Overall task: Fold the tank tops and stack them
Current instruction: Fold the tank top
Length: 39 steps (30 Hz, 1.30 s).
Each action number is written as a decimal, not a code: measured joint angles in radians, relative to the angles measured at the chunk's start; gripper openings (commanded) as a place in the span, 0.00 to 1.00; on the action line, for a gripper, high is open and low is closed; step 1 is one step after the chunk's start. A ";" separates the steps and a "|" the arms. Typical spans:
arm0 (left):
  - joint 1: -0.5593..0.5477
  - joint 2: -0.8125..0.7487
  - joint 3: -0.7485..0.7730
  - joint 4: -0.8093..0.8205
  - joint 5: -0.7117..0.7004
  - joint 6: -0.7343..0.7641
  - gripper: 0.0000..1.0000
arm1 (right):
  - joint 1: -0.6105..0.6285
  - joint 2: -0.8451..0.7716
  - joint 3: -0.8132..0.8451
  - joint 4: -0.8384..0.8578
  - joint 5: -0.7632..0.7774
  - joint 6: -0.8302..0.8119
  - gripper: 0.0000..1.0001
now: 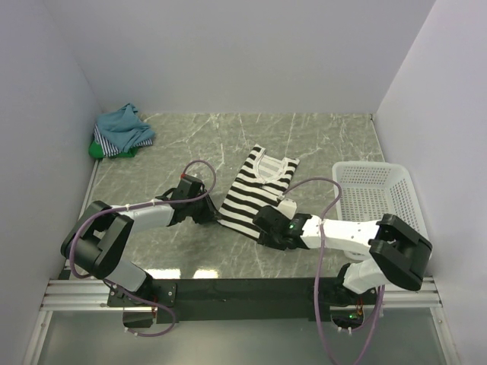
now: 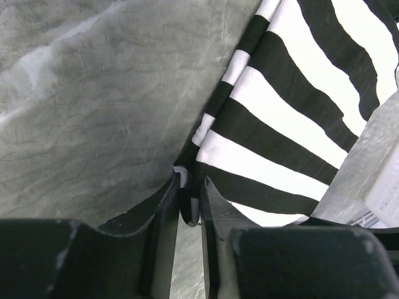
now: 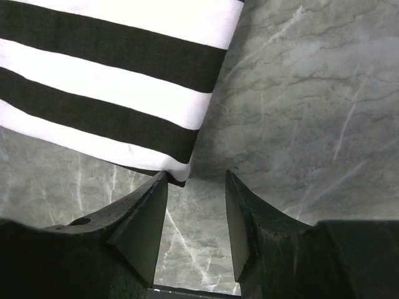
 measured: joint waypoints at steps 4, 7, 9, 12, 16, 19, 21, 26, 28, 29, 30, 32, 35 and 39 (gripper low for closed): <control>0.000 0.000 -0.003 0.004 0.000 -0.003 0.20 | 0.000 0.009 0.008 0.003 0.000 0.003 0.48; 0.000 0.000 -0.006 0.008 0.000 -0.004 0.19 | 0.000 0.006 0.008 0.003 0.006 0.015 0.48; 0.000 0.000 -0.009 0.012 0.000 -0.004 0.19 | 0.000 -0.002 0.003 0.001 0.011 0.025 0.49; -0.001 0.000 -0.010 0.016 0.000 -0.004 0.18 | 0.000 -0.035 -0.002 -0.010 0.029 0.036 0.49; -0.002 0.000 -0.011 0.018 0.000 -0.004 0.18 | 0.000 -0.056 -0.002 -0.013 0.053 0.051 0.50; -0.003 0.000 -0.011 0.019 0.000 -0.004 0.18 | 0.000 -0.056 -0.002 -0.017 0.065 0.054 0.50; -0.003 0.000 -0.011 0.019 0.000 -0.004 0.18 | -0.004 -0.050 0.000 -0.020 0.069 0.054 0.50; -0.003 0.000 -0.011 0.019 0.000 -0.004 0.18 | -0.005 -0.005 0.014 -0.019 0.071 0.053 0.50; -0.003 0.000 -0.011 0.019 0.000 -0.004 0.18 | -0.005 0.022 0.030 -0.021 0.070 0.049 0.49; -0.003 0.000 -0.012 0.020 0.000 -0.004 0.18 | -0.005 0.037 0.040 -0.022 0.069 0.047 0.49; -0.003 0.000 -0.012 0.021 0.000 -0.004 0.18 | -0.005 0.050 0.049 -0.021 0.068 0.045 0.48; -0.003 0.000 -0.013 0.022 0.000 -0.004 0.18 | -0.005 0.079 0.074 -0.024 0.067 0.036 0.46; -0.003 0.000 -0.016 0.026 0.000 -0.004 0.18 | -0.005 0.109 0.099 -0.026 0.065 0.023 0.42; -0.004 0.000 -0.021 0.037 0.002 -0.004 0.17 | -0.003 0.131 0.119 -0.034 0.066 0.011 0.37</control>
